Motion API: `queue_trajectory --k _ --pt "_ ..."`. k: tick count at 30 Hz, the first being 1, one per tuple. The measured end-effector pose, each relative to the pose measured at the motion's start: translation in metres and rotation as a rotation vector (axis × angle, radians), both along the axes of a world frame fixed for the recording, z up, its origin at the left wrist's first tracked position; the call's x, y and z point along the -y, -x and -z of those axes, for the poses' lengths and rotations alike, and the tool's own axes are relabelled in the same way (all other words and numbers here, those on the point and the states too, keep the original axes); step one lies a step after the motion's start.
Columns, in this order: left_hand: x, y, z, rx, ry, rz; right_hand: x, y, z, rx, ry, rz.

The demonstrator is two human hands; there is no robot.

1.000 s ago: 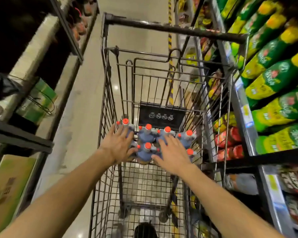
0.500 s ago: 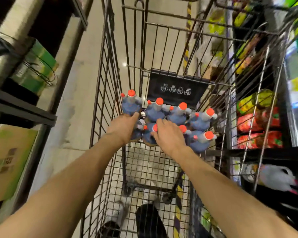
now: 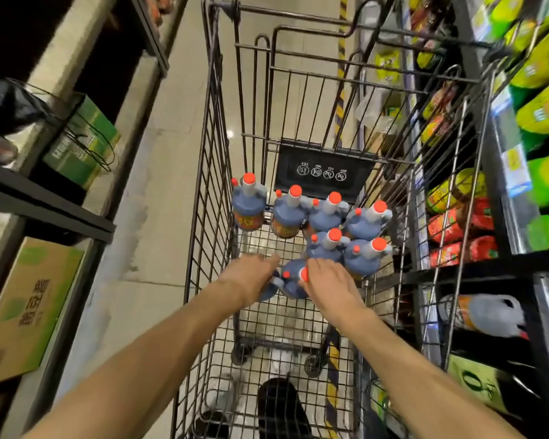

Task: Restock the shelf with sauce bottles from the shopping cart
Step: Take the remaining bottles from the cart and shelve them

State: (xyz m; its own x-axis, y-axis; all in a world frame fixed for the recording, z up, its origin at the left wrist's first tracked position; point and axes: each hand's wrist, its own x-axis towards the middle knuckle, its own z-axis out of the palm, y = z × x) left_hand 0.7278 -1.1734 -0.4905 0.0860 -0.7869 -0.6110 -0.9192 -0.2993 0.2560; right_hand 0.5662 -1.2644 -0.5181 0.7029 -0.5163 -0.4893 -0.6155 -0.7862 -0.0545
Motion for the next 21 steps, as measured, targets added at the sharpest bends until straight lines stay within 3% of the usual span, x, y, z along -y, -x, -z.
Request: queue_trajectory --k 5,10,21 --pt "0.001 0.025 0.000 -0.019 -0.014 0.128 -0.003 0.028 -0.006 0.028 -0.090 0.167" --pt "0.006 0.036 0.014 -0.067 0.067 0.119 0.007 0.053 -0.005 0.186 -0.148 0.274" --pt "-0.024 0.038 0.096 -0.357 0.433 -0.513 -0.006 0.074 0.059 0.707 -0.665 1.059"
